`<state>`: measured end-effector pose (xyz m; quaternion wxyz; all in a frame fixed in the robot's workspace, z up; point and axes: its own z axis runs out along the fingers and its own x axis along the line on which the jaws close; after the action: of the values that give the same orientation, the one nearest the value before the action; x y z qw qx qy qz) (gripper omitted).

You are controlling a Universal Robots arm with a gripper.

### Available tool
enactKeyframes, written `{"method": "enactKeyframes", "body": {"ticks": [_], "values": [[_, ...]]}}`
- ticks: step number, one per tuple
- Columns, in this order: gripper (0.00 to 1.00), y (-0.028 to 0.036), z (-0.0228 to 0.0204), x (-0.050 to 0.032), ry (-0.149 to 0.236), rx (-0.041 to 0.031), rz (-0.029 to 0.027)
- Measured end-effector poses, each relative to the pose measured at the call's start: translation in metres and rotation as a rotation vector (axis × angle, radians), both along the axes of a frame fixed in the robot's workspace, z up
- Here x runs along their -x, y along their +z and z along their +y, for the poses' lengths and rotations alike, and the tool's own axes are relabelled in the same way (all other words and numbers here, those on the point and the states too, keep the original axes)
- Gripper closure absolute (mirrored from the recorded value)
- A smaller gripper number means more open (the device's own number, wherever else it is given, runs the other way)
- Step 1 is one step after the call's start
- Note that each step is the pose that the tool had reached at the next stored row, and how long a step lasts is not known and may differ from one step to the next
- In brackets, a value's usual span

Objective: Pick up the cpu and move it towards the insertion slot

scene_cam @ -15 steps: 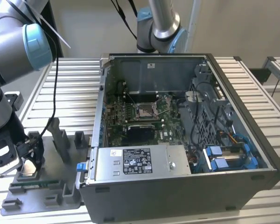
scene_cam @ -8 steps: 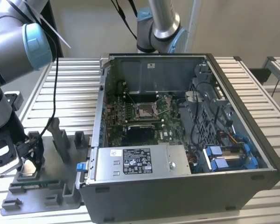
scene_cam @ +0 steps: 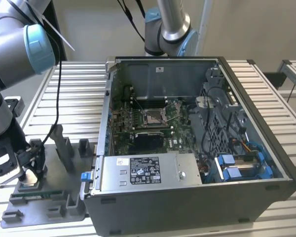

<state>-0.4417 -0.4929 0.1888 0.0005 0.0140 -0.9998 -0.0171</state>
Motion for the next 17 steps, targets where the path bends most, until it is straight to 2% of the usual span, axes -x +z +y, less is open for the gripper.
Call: {"method": "enactKeyframes", "body": {"ticks": [17], "values": [[1.0,-0.0004,0.0,0.0,0.0,-0.0001,-0.0002]]}}
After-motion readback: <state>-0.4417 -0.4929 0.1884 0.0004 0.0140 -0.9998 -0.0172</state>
